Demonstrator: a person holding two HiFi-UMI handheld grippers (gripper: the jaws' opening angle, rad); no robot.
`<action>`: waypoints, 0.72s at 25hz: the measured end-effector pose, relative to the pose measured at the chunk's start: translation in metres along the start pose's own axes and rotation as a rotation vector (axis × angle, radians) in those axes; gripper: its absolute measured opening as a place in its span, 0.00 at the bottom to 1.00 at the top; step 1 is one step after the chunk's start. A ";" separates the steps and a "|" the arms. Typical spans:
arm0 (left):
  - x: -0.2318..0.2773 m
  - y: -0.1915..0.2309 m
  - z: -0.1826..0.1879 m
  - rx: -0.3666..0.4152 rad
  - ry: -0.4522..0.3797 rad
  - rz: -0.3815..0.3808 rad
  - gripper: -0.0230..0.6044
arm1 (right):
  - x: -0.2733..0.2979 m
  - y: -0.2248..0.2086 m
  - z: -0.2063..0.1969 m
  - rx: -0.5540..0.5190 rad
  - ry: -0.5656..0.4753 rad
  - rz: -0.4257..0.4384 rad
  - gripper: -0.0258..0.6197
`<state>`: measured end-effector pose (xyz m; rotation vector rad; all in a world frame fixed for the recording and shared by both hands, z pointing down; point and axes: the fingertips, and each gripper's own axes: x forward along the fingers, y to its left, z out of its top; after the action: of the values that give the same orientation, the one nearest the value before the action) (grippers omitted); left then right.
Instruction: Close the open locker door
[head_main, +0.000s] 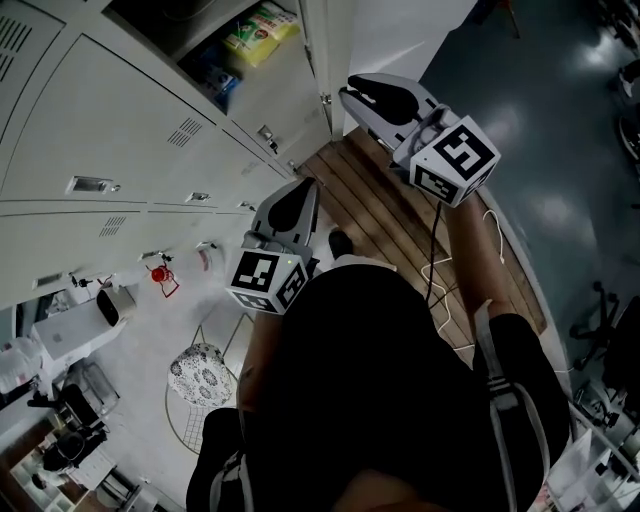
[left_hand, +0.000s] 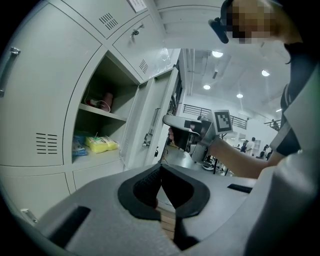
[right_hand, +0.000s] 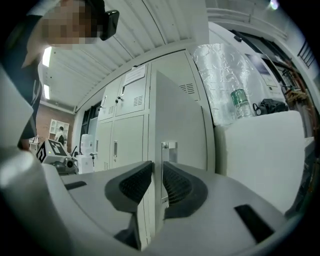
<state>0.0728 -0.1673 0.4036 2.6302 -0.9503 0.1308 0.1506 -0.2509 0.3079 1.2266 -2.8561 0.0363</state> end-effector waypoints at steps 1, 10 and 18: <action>-0.002 0.002 0.001 -0.001 -0.002 0.007 0.06 | 0.004 0.003 0.000 0.001 -0.001 0.005 0.16; -0.022 0.021 0.003 -0.012 -0.020 0.075 0.06 | 0.036 0.022 0.000 0.020 -0.002 0.046 0.20; -0.041 0.038 0.006 -0.012 -0.034 0.124 0.07 | 0.065 0.032 -0.001 0.047 0.014 0.076 0.24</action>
<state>0.0163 -0.1721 0.4002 2.5698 -1.1221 0.1098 0.0825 -0.2756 0.3111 1.1200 -2.9040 0.1138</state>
